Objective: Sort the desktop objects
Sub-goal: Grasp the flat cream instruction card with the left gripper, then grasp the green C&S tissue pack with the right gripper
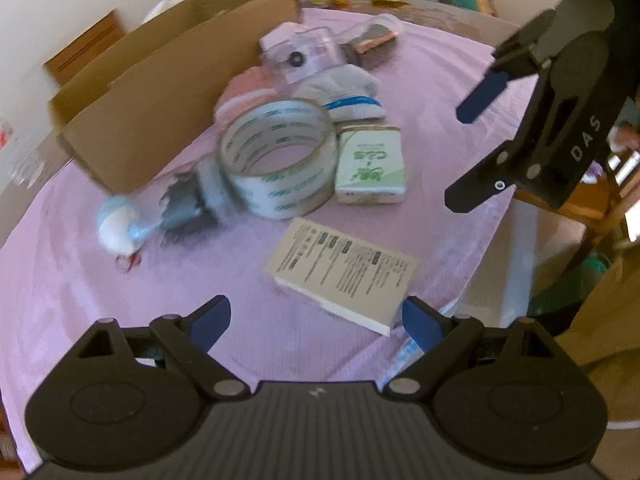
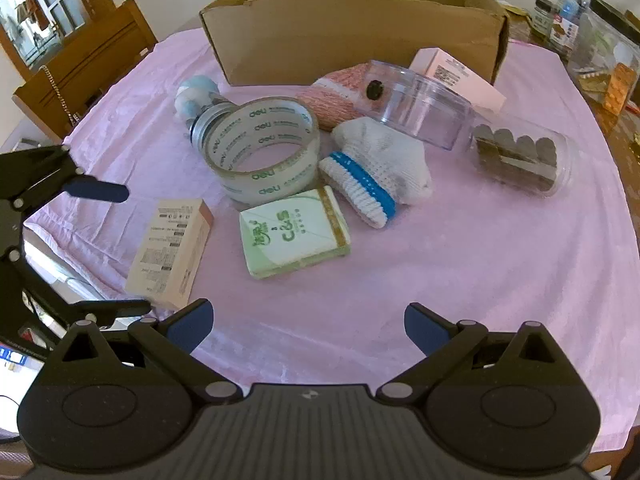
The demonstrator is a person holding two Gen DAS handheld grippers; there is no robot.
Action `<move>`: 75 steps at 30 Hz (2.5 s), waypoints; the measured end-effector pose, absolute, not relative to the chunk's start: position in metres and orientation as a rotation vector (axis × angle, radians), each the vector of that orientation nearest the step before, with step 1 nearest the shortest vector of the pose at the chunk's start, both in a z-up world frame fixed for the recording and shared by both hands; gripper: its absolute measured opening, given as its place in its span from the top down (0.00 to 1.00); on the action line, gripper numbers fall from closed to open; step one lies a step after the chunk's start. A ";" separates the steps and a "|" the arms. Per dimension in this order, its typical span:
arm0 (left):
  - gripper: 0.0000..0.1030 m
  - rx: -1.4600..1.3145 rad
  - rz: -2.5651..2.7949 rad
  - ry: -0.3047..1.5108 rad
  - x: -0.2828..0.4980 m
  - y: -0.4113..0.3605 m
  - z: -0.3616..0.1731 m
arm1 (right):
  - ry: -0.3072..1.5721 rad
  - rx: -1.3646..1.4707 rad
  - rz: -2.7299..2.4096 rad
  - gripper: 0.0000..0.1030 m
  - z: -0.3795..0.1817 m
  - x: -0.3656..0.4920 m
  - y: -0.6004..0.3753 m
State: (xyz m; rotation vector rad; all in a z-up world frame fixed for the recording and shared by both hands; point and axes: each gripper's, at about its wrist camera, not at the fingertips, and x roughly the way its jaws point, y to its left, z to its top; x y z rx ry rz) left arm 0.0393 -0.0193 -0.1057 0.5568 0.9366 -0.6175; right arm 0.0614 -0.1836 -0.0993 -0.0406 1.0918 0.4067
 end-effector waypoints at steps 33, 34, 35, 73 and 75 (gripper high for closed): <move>0.22 0.413 -0.798 0.934 0.073 0.010 -0.107 | 1.026 -0.159 0.364 0.00 -0.118 0.066 -0.152; 0.22 0.404 -0.793 0.934 0.074 0.012 -0.106 | 1.024 -0.175 0.371 0.00 -0.118 0.069 -0.148; 0.22 0.393 -0.787 0.934 0.075 0.015 -0.106 | 1.023 -0.188 0.374 0.00 -0.118 0.071 -0.145; 0.21 0.265 -0.691 0.955 0.077 0.021 -0.103 | 1.046 -0.333 0.538 0.29 -0.108 0.100 -0.142; 0.21 0.260 -0.684 0.954 0.076 0.019 -0.101 | 1.048 -0.334 0.535 0.33 -0.105 0.100 -0.143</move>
